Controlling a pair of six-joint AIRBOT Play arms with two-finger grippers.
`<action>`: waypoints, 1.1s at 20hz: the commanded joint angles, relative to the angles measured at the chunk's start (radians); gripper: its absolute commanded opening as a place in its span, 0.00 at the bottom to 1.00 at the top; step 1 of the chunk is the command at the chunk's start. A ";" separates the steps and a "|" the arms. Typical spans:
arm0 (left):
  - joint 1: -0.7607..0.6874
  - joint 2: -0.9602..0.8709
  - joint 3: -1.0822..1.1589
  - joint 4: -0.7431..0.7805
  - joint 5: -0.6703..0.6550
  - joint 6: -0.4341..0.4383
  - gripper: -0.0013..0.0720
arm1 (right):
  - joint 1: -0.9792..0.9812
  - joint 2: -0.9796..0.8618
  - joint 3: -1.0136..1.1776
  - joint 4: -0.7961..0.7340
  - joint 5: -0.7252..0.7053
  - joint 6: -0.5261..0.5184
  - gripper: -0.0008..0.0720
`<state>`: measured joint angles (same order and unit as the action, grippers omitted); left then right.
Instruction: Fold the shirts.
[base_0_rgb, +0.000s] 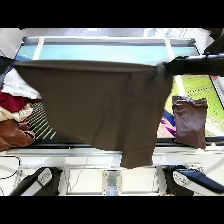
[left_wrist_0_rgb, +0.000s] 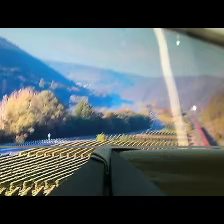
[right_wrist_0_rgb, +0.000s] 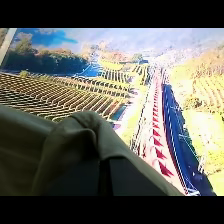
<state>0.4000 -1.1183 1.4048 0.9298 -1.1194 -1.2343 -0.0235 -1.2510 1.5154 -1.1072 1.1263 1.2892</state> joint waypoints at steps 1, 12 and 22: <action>-0.174 -0.300 0.000 0.198 0.250 -0.045 0.03 | -0.001 -0.278 -0.005 0.093 -0.258 -0.027 0.03; -0.107 -0.344 0.001 -0.098 0.537 -0.071 0.97 | -0.089 -0.380 0.152 0.174 -0.387 -0.026 0.70; 0.318 0.414 -0.894 -0.152 0.217 -0.220 0.92 | -0.416 0.165 -0.353 0.109 0.061 -0.080 0.63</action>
<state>0.6132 -0.9089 0.8211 0.8700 -0.8604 -1.3685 -0.3801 -1.2377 1.3750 -1.0313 1.1641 1.2377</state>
